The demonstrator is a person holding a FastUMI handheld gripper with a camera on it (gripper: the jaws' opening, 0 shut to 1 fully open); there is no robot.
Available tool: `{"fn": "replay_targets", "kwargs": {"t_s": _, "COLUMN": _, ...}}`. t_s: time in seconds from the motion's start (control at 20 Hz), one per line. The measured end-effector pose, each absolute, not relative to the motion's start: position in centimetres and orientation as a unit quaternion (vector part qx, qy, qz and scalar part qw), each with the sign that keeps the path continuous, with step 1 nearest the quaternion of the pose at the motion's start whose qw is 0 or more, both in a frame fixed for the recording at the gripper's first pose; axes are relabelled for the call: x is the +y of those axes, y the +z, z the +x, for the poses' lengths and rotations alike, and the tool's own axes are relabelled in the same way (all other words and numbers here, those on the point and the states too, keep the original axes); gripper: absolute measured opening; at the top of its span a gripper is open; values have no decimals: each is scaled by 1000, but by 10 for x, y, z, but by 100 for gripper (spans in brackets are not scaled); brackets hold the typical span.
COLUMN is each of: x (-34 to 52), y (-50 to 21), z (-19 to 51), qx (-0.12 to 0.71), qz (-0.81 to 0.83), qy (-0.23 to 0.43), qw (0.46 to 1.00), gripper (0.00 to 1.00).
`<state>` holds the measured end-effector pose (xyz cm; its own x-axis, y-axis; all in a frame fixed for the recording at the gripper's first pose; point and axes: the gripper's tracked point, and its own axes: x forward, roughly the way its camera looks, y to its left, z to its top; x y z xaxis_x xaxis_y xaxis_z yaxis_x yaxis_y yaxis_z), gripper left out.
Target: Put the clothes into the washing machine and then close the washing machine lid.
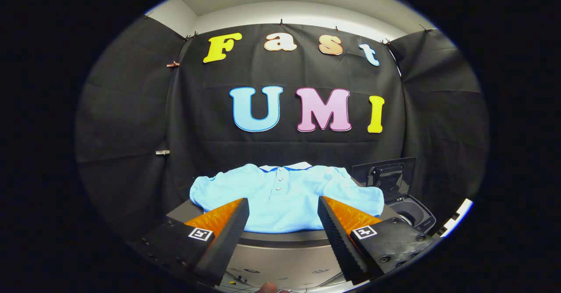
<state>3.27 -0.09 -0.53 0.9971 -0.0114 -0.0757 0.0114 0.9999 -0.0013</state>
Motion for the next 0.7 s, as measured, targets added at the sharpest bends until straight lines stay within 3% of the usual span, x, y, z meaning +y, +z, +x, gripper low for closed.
{"fn": "replay_targets", "kwargs": {"t_s": 0.7, "x": -7, "y": 14, "z": 161, "qx": 144, "qz": -20, "qy": -26, "qw": 989, "gripper": 99}}
